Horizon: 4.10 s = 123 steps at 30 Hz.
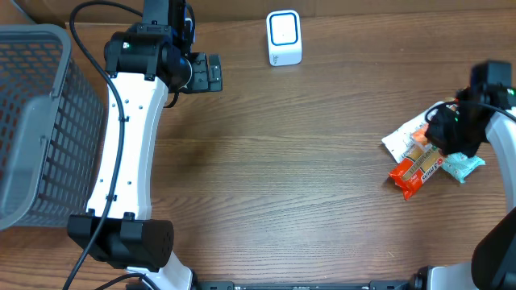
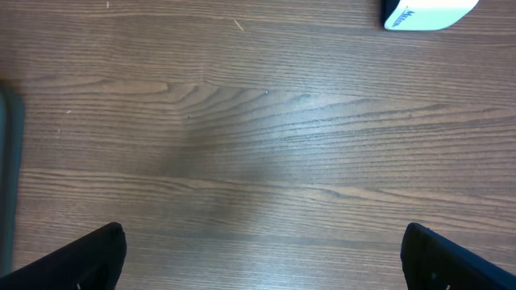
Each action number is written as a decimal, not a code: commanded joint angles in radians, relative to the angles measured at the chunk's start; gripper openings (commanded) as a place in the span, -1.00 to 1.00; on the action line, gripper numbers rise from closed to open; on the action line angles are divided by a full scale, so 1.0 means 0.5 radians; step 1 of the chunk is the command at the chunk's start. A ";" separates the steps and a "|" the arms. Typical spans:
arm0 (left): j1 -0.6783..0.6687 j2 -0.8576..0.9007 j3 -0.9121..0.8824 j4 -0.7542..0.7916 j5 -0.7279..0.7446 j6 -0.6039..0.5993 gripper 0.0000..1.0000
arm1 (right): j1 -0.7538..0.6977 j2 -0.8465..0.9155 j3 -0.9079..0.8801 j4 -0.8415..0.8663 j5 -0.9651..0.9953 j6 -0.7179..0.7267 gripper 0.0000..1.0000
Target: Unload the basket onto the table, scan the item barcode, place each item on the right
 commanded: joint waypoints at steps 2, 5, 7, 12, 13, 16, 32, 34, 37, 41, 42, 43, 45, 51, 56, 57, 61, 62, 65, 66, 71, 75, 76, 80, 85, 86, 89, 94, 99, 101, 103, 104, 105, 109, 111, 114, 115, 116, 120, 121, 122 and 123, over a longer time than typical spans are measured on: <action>0.005 0.015 -0.005 -0.001 -0.018 -0.014 1.00 | -0.084 -0.013 -0.134 0.084 -0.140 0.016 -0.43; 0.005 0.015 -0.005 -0.001 -0.018 -0.014 1.00 | -0.105 -0.017 -0.132 0.056 -0.143 0.017 0.37; 0.005 0.015 -0.005 -0.001 -0.018 -0.014 1.00 | -0.108 -0.029 -0.094 0.003 -0.175 0.015 0.64; 0.005 0.015 -0.005 -0.001 -0.018 -0.014 0.99 | -0.108 -0.135 0.175 -0.269 -0.297 0.010 0.86; 0.005 0.015 -0.005 -0.001 -0.018 -0.014 1.00 | -0.107 -0.161 0.242 -0.325 -0.340 0.010 0.87; 0.005 0.015 -0.005 -0.001 -0.018 -0.014 1.00 | -0.093 -0.266 0.505 -0.555 -0.536 0.008 0.87; 0.005 0.015 -0.005 0.000 -0.018 -0.014 0.99 | -0.044 -0.674 0.981 -0.946 -0.522 -0.016 1.00; 0.005 0.015 -0.005 0.000 -0.018 -0.014 1.00 | 0.000 -0.716 0.981 -0.932 -0.435 -0.077 1.00; 0.005 0.015 -0.005 -0.001 -0.018 -0.014 0.99 | 0.074 -0.817 0.979 -0.908 -0.202 -0.113 1.00; 0.005 0.015 -0.005 -0.001 -0.018 -0.014 0.99 | 0.162 -0.984 0.855 -0.645 -0.013 -0.153 1.00; 0.005 0.015 -0.005 -0.001 -0.018 -0.014 1.00 | 0.193 -1.043 0.787 -0.536 0.025 -0.189 1.00; 0.005 0.015 -0.005 -0.001 -0.018 -0.014 1.00 | 0.233 -1.119 0.688 -0.392 0.053 -0.249 1.00; 0.005 0.015 -0.005 -0.001 -0.018 -0.014 0.99 | 0.285 -1.270 0.474 -0.124 0.072 -0.347 1.00; 0.005 0.015 -0.005 -0.001 -0.018 -0.014 1.00 | 0.313 -1.949 -0.604 0.919 0.054 -0.397 1.00; 0.005 0.015 -0.005 -0.001 -0.018 -0.014 0.99 | 0.317 -2.538 -1.501 1.669 0.011 -0.391 1.00; 0.005 0.015 -0.005 -0.001 -0.018 -0.014 1.00 | 0.323 -2.628 -1.635 1.776 0.011 -0.391 1.00; 0.005 0.015 -0.005 -0.001 -0.018 -0.014 0.99 | 0.364 -2.907 -2.056 2.077 0.012 -0.391 1.00; 0.005 0.015 -0.005 -0.001 -0.018 -0.014 0.99 | 0.375 -2.953 -2.126 2.113 0.012 -0.391 1.00; 0.005 0.015 -0.005 0.000 -0.018 -0.014 1.00 | 0.414 -3.091 -2.337 2.217 0.017 -0.391 1.00; 0.005 0.015 -0.005 -0.001 -0.018 -0.014 1.00 | 0.424 -3.122 -2.387 2.243 0.020 -0.391 1.00; 0.005 0.015 -0.005 -0.001 -0.018 -0.014 1.00 | 0.446 -3.227 -2.551 2.257 0.012 -0.390 1.00; 0.005 0.015 -0.005 -0.001 -0.018 -0.014 0.99 | 0.445 -3.252 -2.551 2.209 0.012 -0.391 1.00; 0.005 0.015 -0.005 -0.001 -0.018 -0.014 1.00 | 0.446 -3.264 -2.551 2.203 0.012 -0.391 1.00; 0.005 0.015 -0.005 -0.001 -0.018 -0.014 1.00 | 0.446 -3.275 -2.551 2.175 0.012 -0.391 1.00; 0.005 0.015 -0.005 -0.001 -0.018 -0.014 1.00 | 0.445 -3.272 -2.551 2.090 0.014 -0.391 1.00; 0.005 0.015 -0.005 0.000 -0.018 -0.014 1.00 | 0.445 -3.271 -2.551 2.090 0.013 -0.391 1.00; 0.005 0.015 -0.005 -0.001 -0.018 -0.014 1.00 | 0.445 -3.270 -2.551 2.090 0.013 -0.391 1.00; 0.005 0.015 -0.005 0.000 -0.018 -0.014 1.00 | 0.445 -3.270 -2.551 2.090 0.013 -0.391 1.00; 0.005 0.015 -0.005 -0.001 -0.018 -0.014 1.00 | 0.445 -3.270 -2.551 2.090 0.014 -0.391 1.00; 0.005 0.015 -0.005 -0.001 -0.018 -0.014 1.00 | 0.445 -3.270 -2.551 2.090 0.014 -0.391 1.00; 0.005 0.015 -0.005 -0.001 -0.018 -0.014 1.00 | 0.445 -3.270 -2.551 2.090 0.014 -0.391 1.00; 0.005 0.015 -0.005 -0.001 -0.018 -0.014 1.00 | 0.445 -3.270 -2.551 2.090 0.014 -0.391 1.00; 0.005 0.015 -0.005 -0.011 -0.026 0.002 1.00 | 0.445 -3.270 -2.551 2.090 0.014 -0.391 1.00; 0.005 0.015 -0.005 -0.081 -0.026 0.034 1.00 | 0.445 -3.270 -2.551 2.090 0.014 -0.391 1.00; 0.005 0.008 -0.006 -0.066 -0.024 0.032 1.00 | 0.445 -3.270 -2.551 2.090 0.014 -0.391 1.00; 0.004 -0.083 -0.032 0.089 -0.007 0.049 1.00 | 0.445 -3.270 -2.551 2.090 0.013 -0.391 1.00; -0.002 -0.137 -0.074 0.191 0.010 0.072 0.99 | 0.445 -3.270 -2.551 2.090 0.013 -0.391 1.00; -0.008 -0.193 -0.128 0.291 0.043 0.113 0.99 | 0.445 -3.270 -2.551 2.090 0.013 -0.391 1.00; -0.009 -0.552 -0.613 0.938 0.237 0.282 1.00 | 0.445 -3.270 -2.551 2.090 0.014 -0.391 1.00; -0.009 -0.665 -0.787 1.132 0.263 0.299 0.99 | 0.445 -3.270 -2.551 2.090 0.013 -0.391 1.00; -0.008 -0.767 -0.951 1.296 0.280 0.305 0.99 | 0.445 -3.270 -2.551 2.090 0.014 -0.391 1.00; -0.002 -0.874 -1.125 1.456 0.290 0.314 0.99 | 0.445 -3.270 -2.551 2.090 0.013 -0.391 1.00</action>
